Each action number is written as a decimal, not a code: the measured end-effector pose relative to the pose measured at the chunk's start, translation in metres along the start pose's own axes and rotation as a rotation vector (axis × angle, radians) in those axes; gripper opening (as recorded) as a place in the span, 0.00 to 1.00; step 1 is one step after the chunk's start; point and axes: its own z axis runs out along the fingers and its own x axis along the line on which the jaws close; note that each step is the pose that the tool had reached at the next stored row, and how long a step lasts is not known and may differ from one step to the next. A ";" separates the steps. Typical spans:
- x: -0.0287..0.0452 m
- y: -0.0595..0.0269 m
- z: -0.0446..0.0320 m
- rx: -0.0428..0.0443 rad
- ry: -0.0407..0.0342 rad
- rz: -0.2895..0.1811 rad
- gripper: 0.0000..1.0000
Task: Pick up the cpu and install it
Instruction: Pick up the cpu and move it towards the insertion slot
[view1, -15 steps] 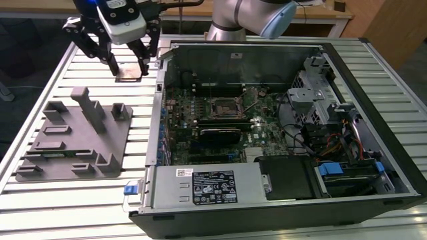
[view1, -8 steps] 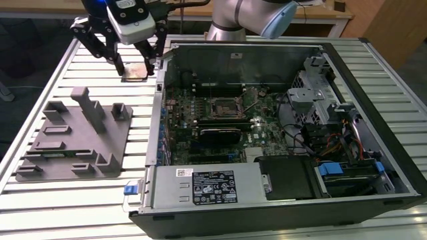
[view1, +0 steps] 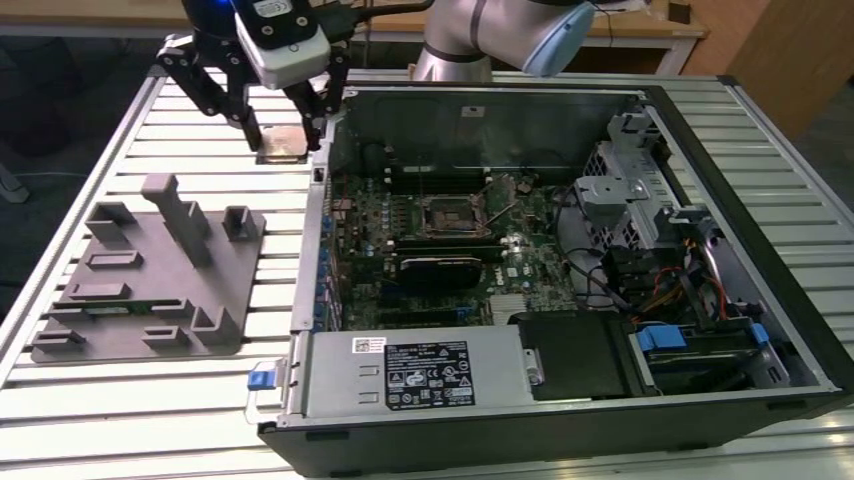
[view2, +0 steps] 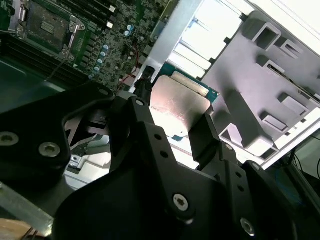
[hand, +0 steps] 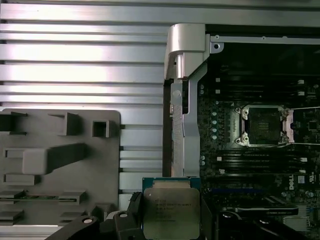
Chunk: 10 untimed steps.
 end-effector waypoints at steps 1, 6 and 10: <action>-0.0014 0.0001 0.0000 0.0001 0.0001 0.000 0.55; -0.0089 0.0003 0.0001 0.0001 0.0001 0.000 0.55; -0.0149 0.0007 0.0002 0.0001 0.0001 0.000 0.55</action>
